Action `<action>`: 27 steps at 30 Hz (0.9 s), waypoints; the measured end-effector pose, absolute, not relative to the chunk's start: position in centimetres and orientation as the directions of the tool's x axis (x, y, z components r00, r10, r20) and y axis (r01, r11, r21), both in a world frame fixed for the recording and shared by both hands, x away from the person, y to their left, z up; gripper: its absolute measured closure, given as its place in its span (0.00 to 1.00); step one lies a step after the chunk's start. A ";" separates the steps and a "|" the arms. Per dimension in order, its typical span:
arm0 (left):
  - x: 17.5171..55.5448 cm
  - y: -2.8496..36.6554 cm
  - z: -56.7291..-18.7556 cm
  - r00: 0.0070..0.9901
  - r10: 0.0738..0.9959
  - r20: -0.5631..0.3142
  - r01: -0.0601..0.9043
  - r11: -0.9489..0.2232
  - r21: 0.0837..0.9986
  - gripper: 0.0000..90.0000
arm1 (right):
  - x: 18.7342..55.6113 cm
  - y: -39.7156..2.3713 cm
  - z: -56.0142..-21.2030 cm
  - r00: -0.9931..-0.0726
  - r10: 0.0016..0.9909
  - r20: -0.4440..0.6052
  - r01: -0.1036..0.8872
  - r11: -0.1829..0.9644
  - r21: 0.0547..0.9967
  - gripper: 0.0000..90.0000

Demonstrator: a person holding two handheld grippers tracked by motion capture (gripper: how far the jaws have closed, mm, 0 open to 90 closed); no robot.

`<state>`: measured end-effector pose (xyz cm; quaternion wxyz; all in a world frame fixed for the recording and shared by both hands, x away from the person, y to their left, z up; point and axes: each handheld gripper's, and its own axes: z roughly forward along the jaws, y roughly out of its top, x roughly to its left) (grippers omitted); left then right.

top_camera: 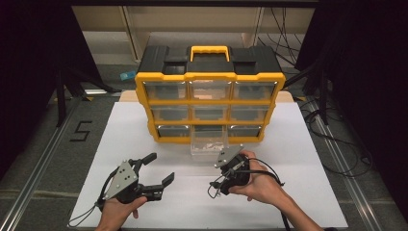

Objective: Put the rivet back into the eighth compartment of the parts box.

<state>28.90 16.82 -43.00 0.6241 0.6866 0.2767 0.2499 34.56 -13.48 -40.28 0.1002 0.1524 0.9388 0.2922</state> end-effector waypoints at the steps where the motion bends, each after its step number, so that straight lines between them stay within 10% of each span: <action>1: 28.9 16.8 -43.0 0.722 0.692 -0.002 0.068 -0.068 0.995 0.18 | 34.6 -13.4 -40.5 -0.933 0.344 -0.101 0.229 0.788 0.572 0.36; 27: 28.9 16.9 -42.9 0.723 0.691 0.003 0.064 -0.071 0.995 0.18 | 35.3 -13.2 -44.1 -0.931 0.360 -0.060 0.302 0.853 0.426 0.48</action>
